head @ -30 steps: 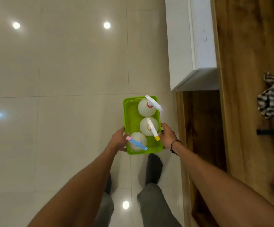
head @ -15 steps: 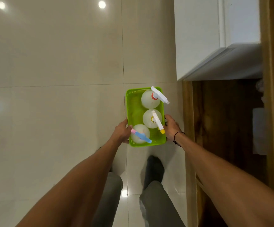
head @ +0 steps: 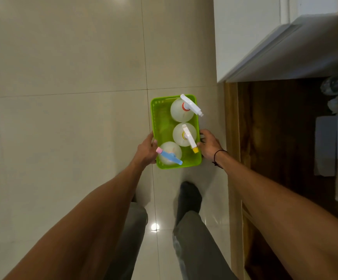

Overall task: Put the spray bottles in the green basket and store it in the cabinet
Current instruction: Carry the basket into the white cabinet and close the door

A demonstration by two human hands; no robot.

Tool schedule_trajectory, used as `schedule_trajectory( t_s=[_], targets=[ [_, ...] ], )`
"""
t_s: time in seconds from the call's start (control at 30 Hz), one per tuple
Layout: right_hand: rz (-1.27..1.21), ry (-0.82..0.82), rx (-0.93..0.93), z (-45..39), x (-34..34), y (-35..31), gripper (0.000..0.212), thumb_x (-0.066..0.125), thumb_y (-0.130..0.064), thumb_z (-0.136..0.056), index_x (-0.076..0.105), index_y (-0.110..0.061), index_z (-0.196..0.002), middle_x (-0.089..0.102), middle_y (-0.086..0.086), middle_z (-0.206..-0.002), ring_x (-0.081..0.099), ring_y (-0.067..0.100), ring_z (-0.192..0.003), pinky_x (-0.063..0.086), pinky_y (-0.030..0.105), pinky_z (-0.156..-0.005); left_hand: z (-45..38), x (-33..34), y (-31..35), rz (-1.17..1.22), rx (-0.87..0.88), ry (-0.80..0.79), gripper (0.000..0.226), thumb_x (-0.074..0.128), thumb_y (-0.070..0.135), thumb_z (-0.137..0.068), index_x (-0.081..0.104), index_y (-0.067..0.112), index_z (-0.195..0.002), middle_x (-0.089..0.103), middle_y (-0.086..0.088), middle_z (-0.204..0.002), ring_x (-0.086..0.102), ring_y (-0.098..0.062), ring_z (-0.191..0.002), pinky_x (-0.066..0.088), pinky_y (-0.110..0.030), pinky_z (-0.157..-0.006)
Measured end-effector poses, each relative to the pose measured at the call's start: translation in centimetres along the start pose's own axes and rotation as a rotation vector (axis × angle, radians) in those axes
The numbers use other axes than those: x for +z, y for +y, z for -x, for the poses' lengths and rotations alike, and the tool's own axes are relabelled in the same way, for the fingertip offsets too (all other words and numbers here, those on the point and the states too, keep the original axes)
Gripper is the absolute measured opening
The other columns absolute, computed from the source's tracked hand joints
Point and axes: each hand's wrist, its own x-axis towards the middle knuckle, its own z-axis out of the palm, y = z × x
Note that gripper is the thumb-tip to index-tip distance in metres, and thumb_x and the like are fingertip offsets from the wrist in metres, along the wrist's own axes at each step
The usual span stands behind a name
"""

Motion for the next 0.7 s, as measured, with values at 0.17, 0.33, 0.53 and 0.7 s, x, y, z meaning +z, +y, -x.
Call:
schedule_trajectory(
  t_s=[0.17, 0.33, 0.53, 0.7],
  targets=[
    [-0.004, 0.113, 0.069, 2.1, -0.9, -1.3, 0.039, 0.051, -0.014, -0.103, 0.050, -0.018, -0.141, 0.062, 0.020, -0.131, 0.062, 0.033, -0.112, 0.049, 0.035, -0.093, 1.4, -1.8, 0.6, -0.016, -0.077, 0.213, 0.039, 0.042, 0.027, -0.110, 0.059, 0.008, -0.140, 0.071, -0.028, -0.131, 0.068, -0.048, -0.123, 0.057, -0.060, -0.105],
    [-0.045, 0.286, 0.012, 5.2, -3.3, -4.7, 0.033, 0.049, -0.013, -0.104, 0.051, -0.015, -0.137, 0.065, 0.016, -0.126, 0.063, 0.037, -0.117, 0.052, 0.040, -0.098, 4.1, -4.3, 4.3, 0.094, -0.032, 0.290, 0.030, 0.044, 0.027, -0.105, 0.064, 0.010, -0.120, 0.080, -0.020, -0.097, 0.079, -0.039, -0.096, 0.061, -0.058, -0.098],
    [-0.163, 0.461, -0.089, 9.0, -8.1, -12.4, 0.041, 0.047, -0.005, -0.102, 0.051, -0.012, -0.142, 0.064, 0.013, -0.137, 0.061, 0.032, -0.124, 0.044, 0.032, -0.100, 8.5, -6.5, 12.4, 0.147, 0.090, 0.260, 0.030, 0.047, 0.025, -0.108, 0.066, 0.006, -0.122, 0.080, -0.022, -0.096, 0.080, -0.039, -0.090, 0.065, -0.054, -0.090],
    [-0.367, 0.584, -0.100, 11.7, -12.0, -19.0, 0.045, 0.042, 0.001, -0.102, 0.046, -0.011, -0.145, 0.059, 0.013, -0.143, 0.058, 0.030, -0.130, 0.046, 0.037, -0.110, 12.0, -8.2, 18.7, 0.152, 0.171, 0.215, 0.031, 0.048, 0.023, -0.110, 0.067, 0.004, -0.125, 0.079, -0.027, -0.102, 0.075, -0.029, -0.081, 0.066, -0.046, -0.084]
  ],
)
